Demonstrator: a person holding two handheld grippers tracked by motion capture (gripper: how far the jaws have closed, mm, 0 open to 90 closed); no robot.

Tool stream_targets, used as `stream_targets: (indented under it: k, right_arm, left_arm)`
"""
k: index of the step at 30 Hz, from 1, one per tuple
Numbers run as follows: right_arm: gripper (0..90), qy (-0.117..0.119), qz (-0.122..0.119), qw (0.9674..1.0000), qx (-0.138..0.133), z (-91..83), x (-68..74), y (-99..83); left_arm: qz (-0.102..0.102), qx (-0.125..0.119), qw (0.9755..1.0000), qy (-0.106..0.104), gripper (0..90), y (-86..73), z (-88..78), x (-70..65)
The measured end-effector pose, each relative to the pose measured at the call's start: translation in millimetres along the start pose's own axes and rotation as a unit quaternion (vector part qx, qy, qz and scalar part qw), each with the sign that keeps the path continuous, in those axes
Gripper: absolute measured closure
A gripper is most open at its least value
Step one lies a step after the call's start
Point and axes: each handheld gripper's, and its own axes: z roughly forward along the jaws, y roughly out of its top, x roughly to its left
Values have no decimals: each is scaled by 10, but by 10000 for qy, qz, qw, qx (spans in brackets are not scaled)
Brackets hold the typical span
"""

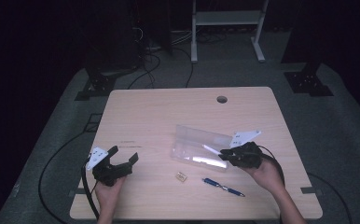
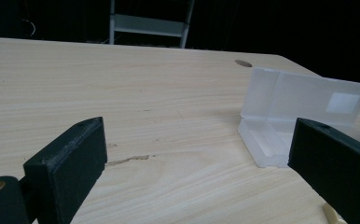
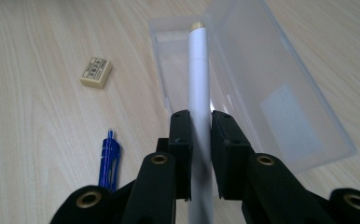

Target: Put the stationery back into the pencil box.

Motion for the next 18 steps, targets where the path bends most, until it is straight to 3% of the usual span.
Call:
stream_targets:
  k: [18]
  right_arm:
    - [783, 85, -34, 9999, 71, 176, -61, 171]
  left_arm:
    - [-13, -6, 10000, 9, 34, 0, -2, 6]
